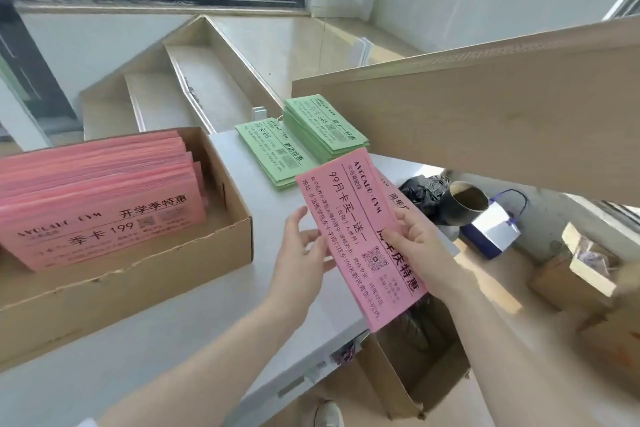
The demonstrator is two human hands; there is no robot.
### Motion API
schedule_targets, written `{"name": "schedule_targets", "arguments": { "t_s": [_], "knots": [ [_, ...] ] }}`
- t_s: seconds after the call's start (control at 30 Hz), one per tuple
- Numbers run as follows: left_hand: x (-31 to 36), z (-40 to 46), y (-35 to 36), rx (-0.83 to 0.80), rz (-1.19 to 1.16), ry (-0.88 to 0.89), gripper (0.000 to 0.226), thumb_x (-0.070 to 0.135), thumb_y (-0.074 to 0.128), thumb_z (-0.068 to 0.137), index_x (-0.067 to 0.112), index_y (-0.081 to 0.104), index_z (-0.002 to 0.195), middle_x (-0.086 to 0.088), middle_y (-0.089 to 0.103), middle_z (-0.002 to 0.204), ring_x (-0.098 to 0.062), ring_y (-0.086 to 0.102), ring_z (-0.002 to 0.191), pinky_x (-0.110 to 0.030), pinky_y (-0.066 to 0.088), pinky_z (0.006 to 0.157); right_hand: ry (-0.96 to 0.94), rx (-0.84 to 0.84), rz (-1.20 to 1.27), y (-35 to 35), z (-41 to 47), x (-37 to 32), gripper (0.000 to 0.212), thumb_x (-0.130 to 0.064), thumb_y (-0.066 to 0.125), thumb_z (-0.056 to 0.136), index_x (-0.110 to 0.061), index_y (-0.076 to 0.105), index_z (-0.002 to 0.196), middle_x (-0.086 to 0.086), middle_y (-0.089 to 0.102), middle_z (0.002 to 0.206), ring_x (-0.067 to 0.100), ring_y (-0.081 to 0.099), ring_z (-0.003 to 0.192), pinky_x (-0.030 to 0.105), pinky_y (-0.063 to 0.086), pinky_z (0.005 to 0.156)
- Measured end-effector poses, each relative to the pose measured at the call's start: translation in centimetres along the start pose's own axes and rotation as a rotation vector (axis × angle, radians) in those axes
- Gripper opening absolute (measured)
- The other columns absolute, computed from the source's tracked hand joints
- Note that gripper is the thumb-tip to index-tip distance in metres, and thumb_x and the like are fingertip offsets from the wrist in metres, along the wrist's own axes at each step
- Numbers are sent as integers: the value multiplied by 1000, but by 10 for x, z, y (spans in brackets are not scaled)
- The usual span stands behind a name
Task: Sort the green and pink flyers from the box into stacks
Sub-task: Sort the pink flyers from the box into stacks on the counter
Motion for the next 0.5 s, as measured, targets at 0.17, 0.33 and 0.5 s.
{"name": "schedule_targets", "arguments": {
  "t_s": [0.17, 0.33, 0.5],
  "knots": [
    [-28, 56, 60, 26, 92, -39, 41, 16, 46, 96, 35, 41, 132, -4, 62, 106, -16, 70, 85, -39, 58, 75, 90, 23, -115, -53, 44, 22, 25, -17, 51, 94, -25, 53, 118, -3, 72, 100, 16, 72, 82, 37, 58, 72],
    [-34, 100, 88, 91, 157, -48, 33, 8, 46, 94, 26, 54, 120, -2, 63, 91, -14, 67, 70, -24, 55, 59, 142, 38, -280, -93, 98, 36, 20, -21, 56, 90, -28, 55, 110, -5, 70, 99, 14, 71, 80, 40, 57, 77],
    [-41, 127, 93, 177, 258, -33, 36, 4, 47, 91, 33, 59, 108, 6, 57, 78, -17, 56, 67, -35, 52, 67, 142, 23, -409, -102, 141, 46, 31, -20, 56, 89, -17, 55, 119, -3, 63, 104, 15, 63, 87, 28, 48, 70]
  ]
}}
Point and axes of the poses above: each hand's wrist, its own z-axis towards the middle knuckle, its own y-axis out of the palm, x = y × z, the point moved 7 cm from there along z, towards the middle knuckle
